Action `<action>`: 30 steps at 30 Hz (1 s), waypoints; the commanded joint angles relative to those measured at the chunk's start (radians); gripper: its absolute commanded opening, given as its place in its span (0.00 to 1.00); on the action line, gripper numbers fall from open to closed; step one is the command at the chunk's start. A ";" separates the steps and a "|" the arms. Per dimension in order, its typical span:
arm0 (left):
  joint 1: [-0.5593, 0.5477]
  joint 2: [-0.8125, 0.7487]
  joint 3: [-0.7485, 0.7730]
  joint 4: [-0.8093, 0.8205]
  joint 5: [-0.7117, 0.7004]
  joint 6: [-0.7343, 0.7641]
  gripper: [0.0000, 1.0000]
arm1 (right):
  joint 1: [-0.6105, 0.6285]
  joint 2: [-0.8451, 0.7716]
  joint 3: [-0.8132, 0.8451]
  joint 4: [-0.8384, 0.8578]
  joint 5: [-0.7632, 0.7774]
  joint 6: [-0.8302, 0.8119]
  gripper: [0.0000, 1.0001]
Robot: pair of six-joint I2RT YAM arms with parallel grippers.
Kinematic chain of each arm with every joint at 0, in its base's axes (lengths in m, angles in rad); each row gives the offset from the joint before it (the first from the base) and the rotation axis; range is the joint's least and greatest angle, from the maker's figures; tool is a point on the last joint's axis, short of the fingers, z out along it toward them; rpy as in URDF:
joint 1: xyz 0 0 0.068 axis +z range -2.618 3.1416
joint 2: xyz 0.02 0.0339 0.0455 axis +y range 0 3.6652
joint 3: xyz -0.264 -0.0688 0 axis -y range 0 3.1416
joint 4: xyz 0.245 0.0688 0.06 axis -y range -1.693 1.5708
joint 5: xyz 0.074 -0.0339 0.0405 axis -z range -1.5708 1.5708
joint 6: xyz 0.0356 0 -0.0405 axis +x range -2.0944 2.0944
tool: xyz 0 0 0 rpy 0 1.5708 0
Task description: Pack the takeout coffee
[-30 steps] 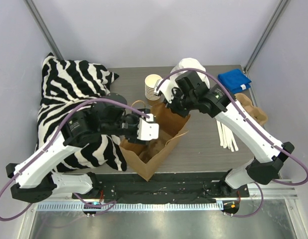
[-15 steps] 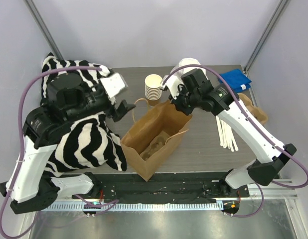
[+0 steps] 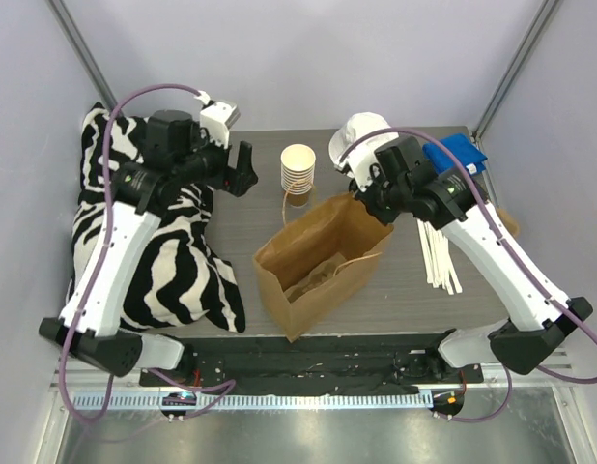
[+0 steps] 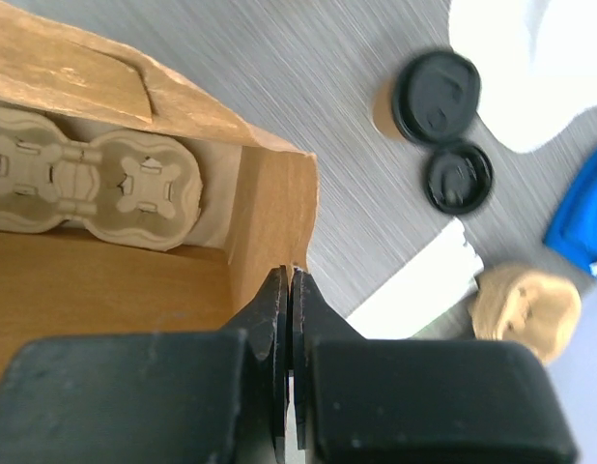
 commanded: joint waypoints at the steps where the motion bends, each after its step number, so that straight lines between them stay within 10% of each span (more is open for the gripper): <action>1: 0.009 0.085 -0.019 0.165 0.069 -0.061 0.88 | -0.029 -0.076 -0.004 -0.047 0.087 0.023 0.01; 30: -0.349 0.690 0.328 0.466 -0.002 -0.018 0.92 | -0.259 -0.451 -0.224 -0.187 0.425 0.055 0.01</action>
